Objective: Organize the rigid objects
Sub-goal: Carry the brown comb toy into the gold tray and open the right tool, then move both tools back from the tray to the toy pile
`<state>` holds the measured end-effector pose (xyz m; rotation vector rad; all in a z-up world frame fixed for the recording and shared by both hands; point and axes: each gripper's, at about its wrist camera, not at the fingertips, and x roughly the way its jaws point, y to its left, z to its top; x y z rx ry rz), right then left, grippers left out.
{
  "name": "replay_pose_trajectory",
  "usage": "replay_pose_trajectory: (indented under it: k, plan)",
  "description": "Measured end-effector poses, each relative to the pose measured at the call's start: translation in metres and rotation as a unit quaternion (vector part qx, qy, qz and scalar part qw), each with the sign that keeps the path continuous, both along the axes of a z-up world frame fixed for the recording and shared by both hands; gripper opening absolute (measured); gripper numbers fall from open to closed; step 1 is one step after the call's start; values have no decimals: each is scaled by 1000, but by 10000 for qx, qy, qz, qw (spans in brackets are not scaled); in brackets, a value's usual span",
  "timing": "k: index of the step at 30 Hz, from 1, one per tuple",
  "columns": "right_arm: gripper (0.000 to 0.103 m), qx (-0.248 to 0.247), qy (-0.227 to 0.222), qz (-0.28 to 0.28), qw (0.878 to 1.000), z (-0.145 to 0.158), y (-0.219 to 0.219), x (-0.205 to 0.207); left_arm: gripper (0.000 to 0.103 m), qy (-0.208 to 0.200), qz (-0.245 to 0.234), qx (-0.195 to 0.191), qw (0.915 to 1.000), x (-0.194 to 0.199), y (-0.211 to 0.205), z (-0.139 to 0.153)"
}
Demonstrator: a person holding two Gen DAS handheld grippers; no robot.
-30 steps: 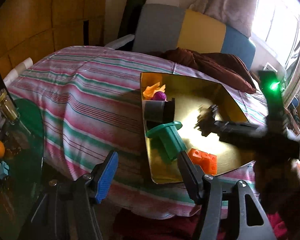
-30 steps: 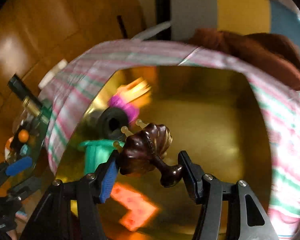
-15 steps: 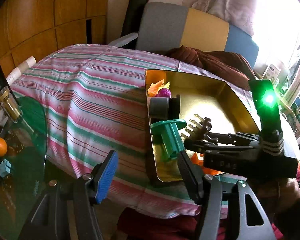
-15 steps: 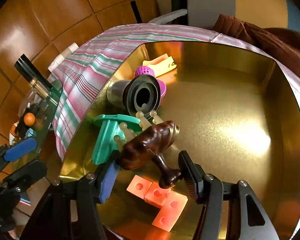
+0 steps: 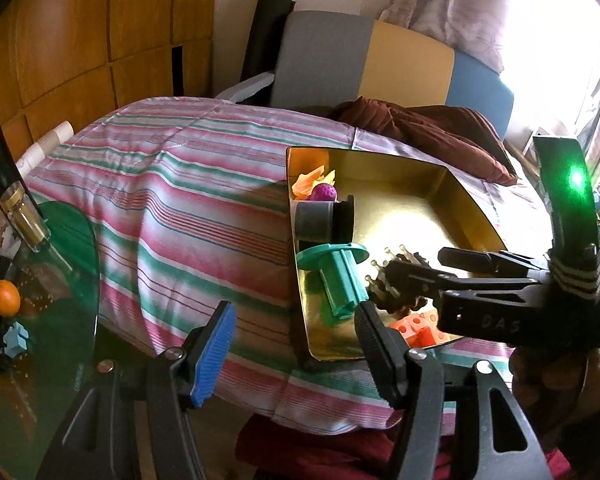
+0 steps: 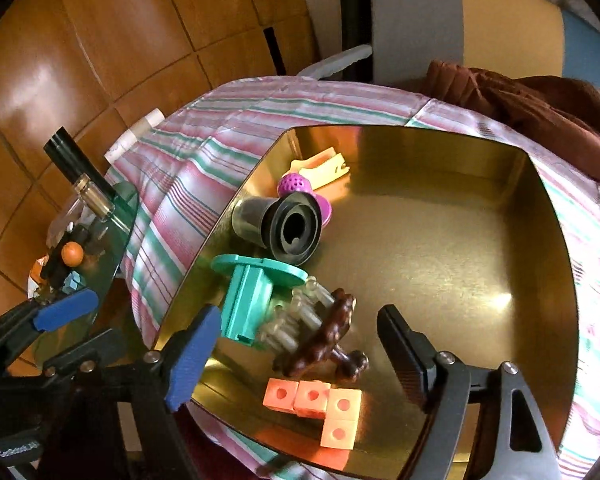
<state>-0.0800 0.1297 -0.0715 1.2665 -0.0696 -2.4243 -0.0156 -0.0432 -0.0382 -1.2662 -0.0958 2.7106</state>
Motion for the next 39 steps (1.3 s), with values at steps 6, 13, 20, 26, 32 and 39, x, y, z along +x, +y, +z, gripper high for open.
replay_pose_trajectory:
  k: [6, 13, 20, 26, 32, 39]
  plan:
    - [81, 39, 226, -100, 9997, 13, 10, 8, 63, 12, -20, -29, 10000, 1, 2, 1]
    - [81, 130, 458, -187, 9987, 25, 21, 17, 63, 45, -77, -105, 9999, 3, 7, 3]
    - [81, 172, 639, -291, 9974, 37, 41, 26, 63, 100, -182, -212, 9996, 5, 16, 8]
    - [81, 288, 800, -560, 9948, 50, 77, 31, 63, 155, -309, -288, 9990, 6, 25, 12]
    - [82, 537, 879, -1083, 9888, 59, 137, 34, 63, 259, -506, -407, 9976, 6, 40, 18]
    - [83, 923, 846, -2101, 9696, 61, 234, 47, 63, 375, -771, -520, 9950, 6, 63, 25]
